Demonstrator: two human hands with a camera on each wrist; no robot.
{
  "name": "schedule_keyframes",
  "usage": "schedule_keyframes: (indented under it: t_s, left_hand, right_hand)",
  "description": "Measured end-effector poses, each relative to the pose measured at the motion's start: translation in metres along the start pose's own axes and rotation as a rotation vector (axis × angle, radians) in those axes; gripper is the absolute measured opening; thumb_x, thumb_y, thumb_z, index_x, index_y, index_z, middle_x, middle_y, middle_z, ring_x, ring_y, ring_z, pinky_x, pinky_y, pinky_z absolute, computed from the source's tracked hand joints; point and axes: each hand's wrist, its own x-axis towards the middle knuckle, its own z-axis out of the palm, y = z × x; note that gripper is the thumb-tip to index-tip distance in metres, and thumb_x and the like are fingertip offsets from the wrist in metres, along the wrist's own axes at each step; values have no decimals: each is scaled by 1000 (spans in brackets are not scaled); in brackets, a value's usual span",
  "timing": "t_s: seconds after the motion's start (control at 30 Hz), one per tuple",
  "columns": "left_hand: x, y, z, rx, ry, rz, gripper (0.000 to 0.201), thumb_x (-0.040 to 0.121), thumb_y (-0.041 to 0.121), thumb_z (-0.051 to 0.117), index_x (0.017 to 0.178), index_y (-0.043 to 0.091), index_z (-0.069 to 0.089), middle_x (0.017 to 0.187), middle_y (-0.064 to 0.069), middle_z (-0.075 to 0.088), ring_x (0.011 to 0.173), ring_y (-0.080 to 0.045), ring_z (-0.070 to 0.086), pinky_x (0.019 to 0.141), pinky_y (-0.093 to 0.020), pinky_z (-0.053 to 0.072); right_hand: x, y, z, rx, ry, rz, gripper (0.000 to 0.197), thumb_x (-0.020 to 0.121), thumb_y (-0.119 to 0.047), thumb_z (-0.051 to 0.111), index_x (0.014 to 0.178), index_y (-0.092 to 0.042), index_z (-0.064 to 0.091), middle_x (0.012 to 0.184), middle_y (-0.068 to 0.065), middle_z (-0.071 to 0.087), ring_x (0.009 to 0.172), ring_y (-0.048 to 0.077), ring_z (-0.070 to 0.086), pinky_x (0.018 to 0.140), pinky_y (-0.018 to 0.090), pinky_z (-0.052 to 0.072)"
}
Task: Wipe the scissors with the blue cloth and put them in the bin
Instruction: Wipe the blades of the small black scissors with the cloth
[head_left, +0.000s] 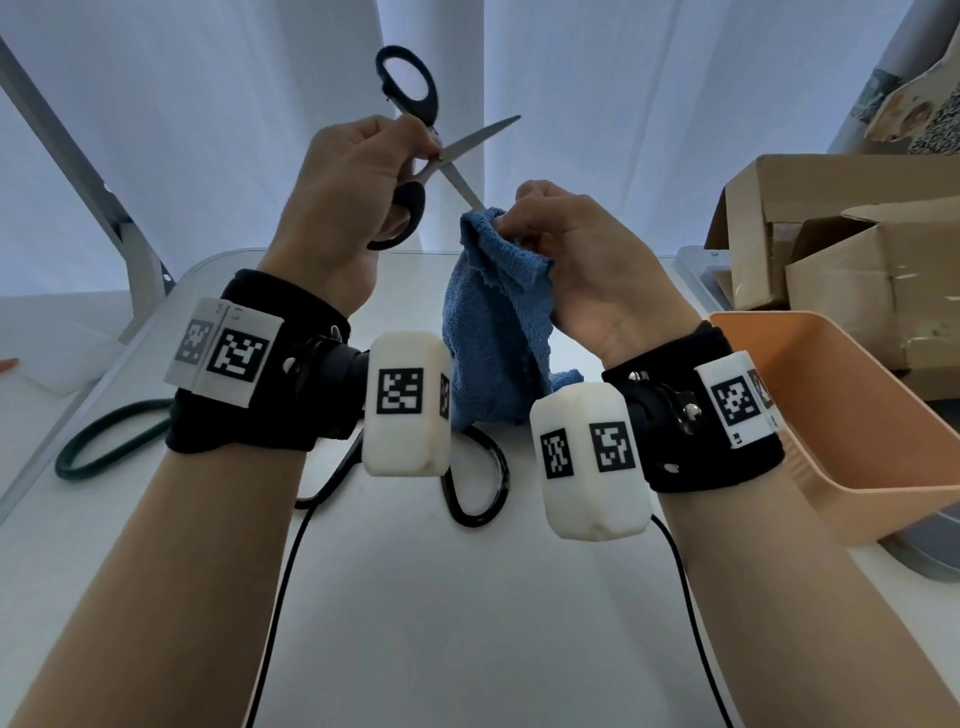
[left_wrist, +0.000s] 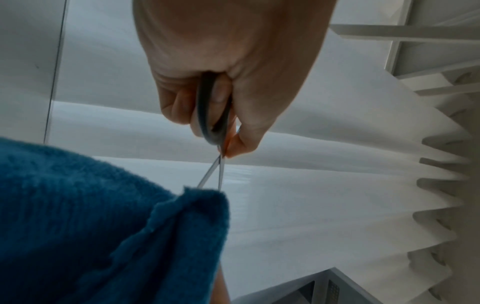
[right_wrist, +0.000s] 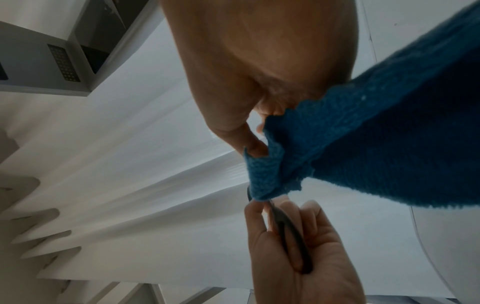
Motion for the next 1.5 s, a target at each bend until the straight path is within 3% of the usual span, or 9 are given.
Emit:
schedule_keyframes:
  t_s: [0.13,0.3,0.53,0.67,0.73,0.93,1.03,1.37,1.5]
  left_hand:
    - [1,1,-2,9,23,-7,22,87,18,63,66,20,58,58,6,31,52,-12,27,63,-30,28]
    - [8,6,-25,12,168,15,22,84,26,66,63,24,62,72,1,44,74,-18,40,70,-33,34]
    - [3,2,-12,39,-138,-7,27,90,17,65,64,20,68,66,-1,41,58,-14,33,60,-29,29]
    - [-2,-1,2,53,-225,-2,17,88,19,64,72,15,60,63,0,38,56,-16,26,63,-39,17]
    - [-2,-3,5,59,-200,-2,19,89,19,64,72,15,58,61,1,40,52,-12,29,57,-30,21]
    - [-4,-4,17,126,-180,52,11,94,11,59,84,8,57,68,-1,49,57,-10,44,53,-16,39]
    - [-4,-6,21,155,-177,50,8,93,11,59,85,10,59,73,-1,53,63,-10,49,57,-18,43]
    - [-6,-5,21,161,-176,23,12,95,14,58,83,12,57,76,-5,50,59,-9,43,51,-15,37]
    - [-6,-6,21,144,-161,7,16,94,14,58,78,13,58,72,-2,53,61,-10,47,54,-17,40]
  right_hand:
    - [1,1,-3,4,-10,9,35,76,8,58,66,-17,36,69,5,40,60,17,42,53,24,41]
    - [1,-3,-20,-58,56,10,30,66,1,62,65,-18,40,69,3,41,64,15,44,58,24,40]
    - [2,-4,-26,-71,72,-47,11,93,-4,63,100,-12,63,83,3,67,66,15,64,60,23,52]
    - [3,3,-14,2,-39,0,33,98,7,43,127,2,56,109,19,60,96,30,56,95,37,48]
    - [4,5,-12,19,-62,7,37,97,9,40,132,5,52,115,21,58,103,31,54,101,41,44]
    - [-1,8,-7,47,-28,-48,3,96,-9,60,98,-8,59,89,12,67,75,19,65,72,28,57]
    - [-2,8,-5,-4,13,-81,13,94,-7,64,87,-11,53,84,12,66,64,16,65,58,25,54]
    - [-8,4,1,-131,25,-89,31,97,-13,61,74,-17,40,58,-4,56,50,6,55,47,17,43]
    - [-8,1,0,-171,9,-93,22,98,-6,57,82,-15,45,62,1,59,52,9,56,49,18,44]
